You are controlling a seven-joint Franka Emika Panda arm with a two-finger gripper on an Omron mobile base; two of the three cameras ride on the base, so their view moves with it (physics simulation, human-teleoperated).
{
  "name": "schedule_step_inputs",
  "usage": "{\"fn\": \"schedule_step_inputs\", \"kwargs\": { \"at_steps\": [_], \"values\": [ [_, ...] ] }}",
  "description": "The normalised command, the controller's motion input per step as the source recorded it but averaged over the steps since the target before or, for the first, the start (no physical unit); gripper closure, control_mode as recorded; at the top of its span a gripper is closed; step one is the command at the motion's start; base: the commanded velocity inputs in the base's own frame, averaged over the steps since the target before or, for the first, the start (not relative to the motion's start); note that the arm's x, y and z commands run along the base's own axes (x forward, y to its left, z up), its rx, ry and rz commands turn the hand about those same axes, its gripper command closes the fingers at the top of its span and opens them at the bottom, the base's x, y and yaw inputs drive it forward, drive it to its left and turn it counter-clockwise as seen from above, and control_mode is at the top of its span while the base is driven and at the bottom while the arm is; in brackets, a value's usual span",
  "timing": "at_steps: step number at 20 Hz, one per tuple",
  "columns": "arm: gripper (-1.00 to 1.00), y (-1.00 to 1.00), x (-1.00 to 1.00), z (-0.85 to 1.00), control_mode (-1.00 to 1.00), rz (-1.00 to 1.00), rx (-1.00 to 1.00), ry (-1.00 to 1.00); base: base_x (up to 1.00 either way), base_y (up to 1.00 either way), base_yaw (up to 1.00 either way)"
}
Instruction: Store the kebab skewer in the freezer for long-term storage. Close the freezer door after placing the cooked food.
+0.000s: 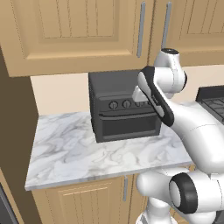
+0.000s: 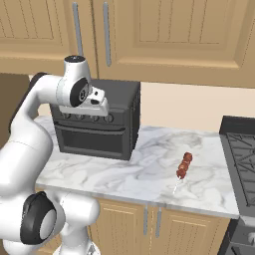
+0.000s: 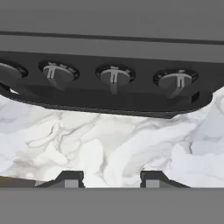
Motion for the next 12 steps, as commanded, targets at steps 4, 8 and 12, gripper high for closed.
{"fn": "schedule_step_inputs", "kwargs": {
  "at_steps": [4,8,12],
  "values": [
    [-1.0,-0.13,0.0,-0.07,-1.0,-0.01,-0.02,0.0,0.0,0.0,0.0],
    [-1.0,-0.16,-0.02,-0.14,-1.0,-0.09,-0.09,0.04,0.0,0.0,0.0],
    [-1.0,-0.24,-0.14,-0.11,-1.0,-0.14,-0.1,0.06,0.0,0.0,0.0]
  ]
}}
